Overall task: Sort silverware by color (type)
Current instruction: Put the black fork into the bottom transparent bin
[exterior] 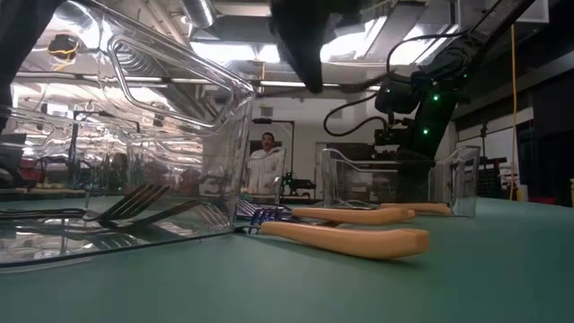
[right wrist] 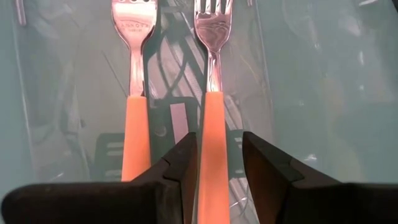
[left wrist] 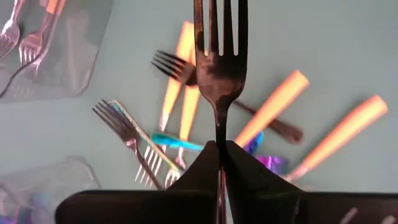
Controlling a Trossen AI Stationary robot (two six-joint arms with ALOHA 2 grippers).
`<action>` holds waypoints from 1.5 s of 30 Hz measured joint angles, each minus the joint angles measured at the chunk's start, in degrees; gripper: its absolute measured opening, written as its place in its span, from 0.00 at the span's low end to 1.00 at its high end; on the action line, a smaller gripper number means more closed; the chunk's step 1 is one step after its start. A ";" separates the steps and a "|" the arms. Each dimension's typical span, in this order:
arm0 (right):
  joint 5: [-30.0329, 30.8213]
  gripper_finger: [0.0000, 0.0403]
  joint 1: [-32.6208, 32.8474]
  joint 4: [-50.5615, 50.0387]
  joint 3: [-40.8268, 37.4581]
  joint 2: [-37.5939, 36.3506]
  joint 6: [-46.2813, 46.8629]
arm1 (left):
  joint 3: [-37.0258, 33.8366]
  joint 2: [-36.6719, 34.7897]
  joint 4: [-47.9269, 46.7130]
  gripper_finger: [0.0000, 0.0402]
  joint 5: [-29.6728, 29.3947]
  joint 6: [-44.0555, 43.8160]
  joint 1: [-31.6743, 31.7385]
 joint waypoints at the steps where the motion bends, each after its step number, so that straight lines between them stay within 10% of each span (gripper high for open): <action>1: -0.01 0.29 -0.01 0.00 0.00 0.00 0.02 | 0.80 0.00 -1.62 0.01 -0.06 0.49 -0.48; 28: -6.23 0.29 1.11 -9.57 7.39 -5.29 3.57 | 8.19 -0.37 -21.54 0.03 -0.08 2.42 -17.25; 45: -6.80 0.29 23.76 -4.63 8.02 -7.26 9.57 | -2.29 -7.41 -21.56 0.03 -4.73 -12.33 -22.80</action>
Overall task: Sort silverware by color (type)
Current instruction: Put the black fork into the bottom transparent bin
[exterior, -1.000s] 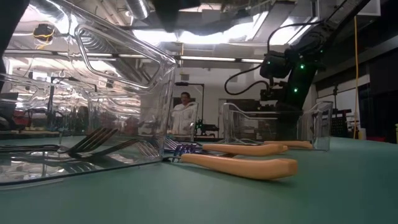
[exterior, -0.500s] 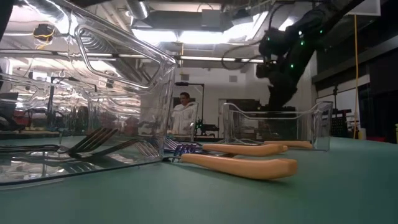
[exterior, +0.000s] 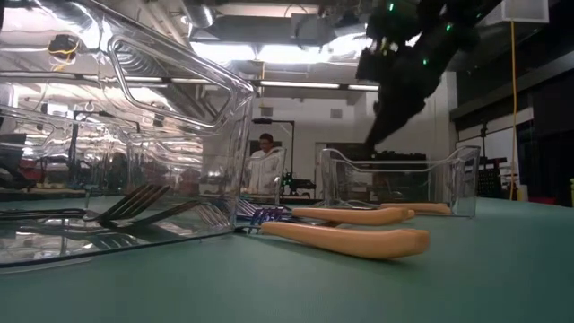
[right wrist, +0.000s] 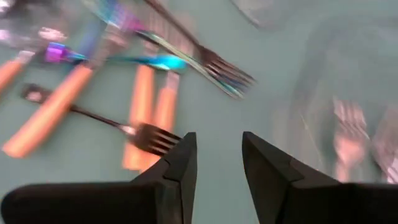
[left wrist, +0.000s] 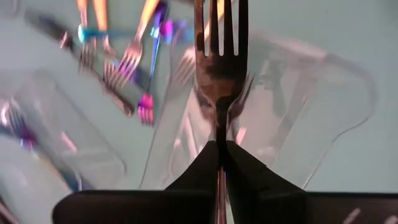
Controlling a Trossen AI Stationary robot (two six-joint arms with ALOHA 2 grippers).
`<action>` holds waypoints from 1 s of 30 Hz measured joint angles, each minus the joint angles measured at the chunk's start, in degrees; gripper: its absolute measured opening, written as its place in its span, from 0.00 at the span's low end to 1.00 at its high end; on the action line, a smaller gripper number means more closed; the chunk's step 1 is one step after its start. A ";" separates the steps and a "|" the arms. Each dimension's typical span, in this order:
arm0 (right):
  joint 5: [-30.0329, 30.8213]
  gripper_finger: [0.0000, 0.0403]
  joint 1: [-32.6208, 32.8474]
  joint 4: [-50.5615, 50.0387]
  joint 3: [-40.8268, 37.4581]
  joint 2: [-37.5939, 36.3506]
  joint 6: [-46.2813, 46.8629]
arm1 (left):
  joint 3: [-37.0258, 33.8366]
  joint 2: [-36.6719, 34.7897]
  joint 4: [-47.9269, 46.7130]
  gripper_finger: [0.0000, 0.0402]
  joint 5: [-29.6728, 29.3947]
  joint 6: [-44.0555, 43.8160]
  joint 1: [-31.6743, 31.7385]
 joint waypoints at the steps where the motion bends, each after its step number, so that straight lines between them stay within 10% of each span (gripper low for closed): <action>1: 0.02 0.29 1.65 1.29 0.00 0.00 0.00 | -1.96 -0.83 -0.01 0.03 -0.14 -0.90 -0.11; 30: -0.05 0.29 14.12 12.50 -0.02 0.28 -0.15 | -37.70 -4.94 27.22 0.03 2.26 -5.64 -0.30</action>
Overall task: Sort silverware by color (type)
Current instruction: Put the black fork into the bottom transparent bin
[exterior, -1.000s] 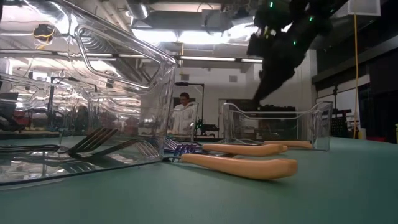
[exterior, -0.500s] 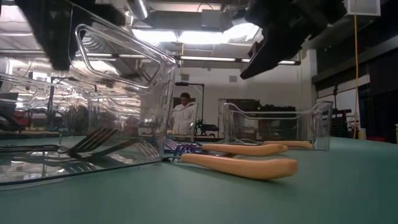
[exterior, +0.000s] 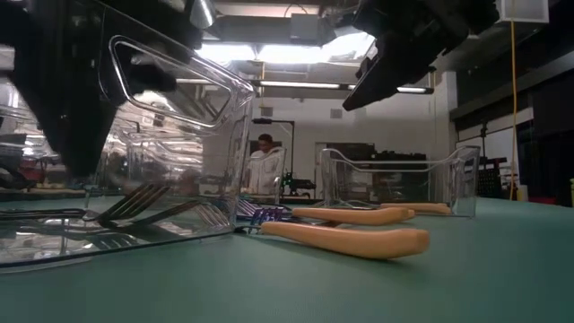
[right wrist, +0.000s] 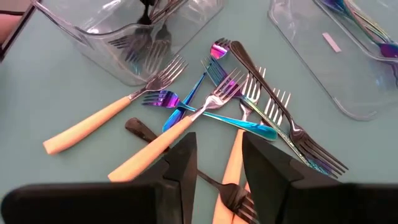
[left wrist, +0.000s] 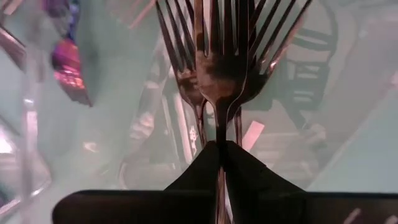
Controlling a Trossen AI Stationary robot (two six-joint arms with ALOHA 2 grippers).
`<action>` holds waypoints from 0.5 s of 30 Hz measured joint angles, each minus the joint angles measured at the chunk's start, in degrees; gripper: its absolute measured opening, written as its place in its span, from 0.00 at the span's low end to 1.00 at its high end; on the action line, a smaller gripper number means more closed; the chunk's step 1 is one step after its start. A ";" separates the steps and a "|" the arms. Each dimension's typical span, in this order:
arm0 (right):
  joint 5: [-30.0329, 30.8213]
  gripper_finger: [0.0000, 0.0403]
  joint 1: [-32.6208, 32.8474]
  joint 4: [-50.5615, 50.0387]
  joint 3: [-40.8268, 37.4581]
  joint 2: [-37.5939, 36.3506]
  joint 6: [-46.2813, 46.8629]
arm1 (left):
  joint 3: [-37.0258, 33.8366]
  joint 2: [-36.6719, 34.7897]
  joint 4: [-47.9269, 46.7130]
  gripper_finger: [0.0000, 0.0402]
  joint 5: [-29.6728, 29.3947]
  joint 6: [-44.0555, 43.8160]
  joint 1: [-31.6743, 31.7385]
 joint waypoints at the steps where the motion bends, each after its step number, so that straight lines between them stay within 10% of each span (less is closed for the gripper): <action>1: 0.00 0.29 0.00 0.01 0.00 0.00 0.00 | -0.99 0.00 0.88 0.03 0.00 0.00 0.00; 15: -0.04 0.29 0.04 7.53 -0.09 3.32 2.96 | -6.23 -0.27 4.50 0.03 1.98 -0.11 0.00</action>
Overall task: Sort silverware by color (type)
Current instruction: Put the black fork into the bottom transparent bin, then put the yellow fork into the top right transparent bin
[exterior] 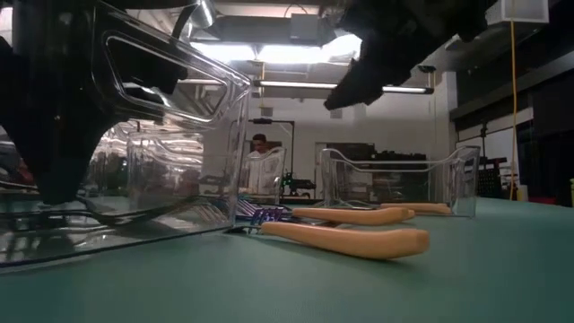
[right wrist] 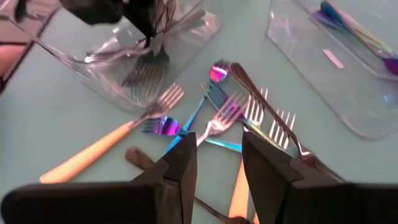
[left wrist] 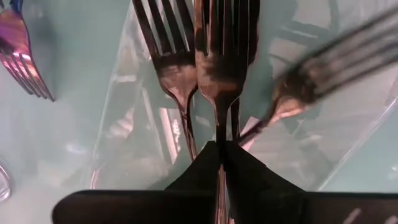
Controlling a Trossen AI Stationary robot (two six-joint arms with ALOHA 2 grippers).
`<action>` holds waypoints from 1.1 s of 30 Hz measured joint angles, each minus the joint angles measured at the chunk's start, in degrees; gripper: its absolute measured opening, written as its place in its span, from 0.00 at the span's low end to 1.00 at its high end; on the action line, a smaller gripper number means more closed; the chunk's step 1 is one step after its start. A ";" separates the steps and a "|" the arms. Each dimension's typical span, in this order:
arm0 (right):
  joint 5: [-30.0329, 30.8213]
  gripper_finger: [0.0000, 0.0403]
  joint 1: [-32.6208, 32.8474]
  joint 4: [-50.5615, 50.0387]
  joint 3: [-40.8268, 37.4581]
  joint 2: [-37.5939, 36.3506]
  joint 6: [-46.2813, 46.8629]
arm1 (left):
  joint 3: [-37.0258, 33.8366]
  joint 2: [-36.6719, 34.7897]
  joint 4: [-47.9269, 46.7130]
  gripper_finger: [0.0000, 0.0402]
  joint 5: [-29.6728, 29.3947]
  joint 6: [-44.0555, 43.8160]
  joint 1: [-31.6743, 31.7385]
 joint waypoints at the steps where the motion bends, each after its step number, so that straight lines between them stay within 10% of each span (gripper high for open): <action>1: 0.02 0.29 0.02 -0.01 0.00 0.38 0.03 | -0.04 0.01 0.14 0.03 0.02 0.06 0.00; 33: 1.11 0.29 5.90 7.23 0.02 4.36 5.71 | 5.36 0.36 -3.24 0.24 1.59 0.15 -0.04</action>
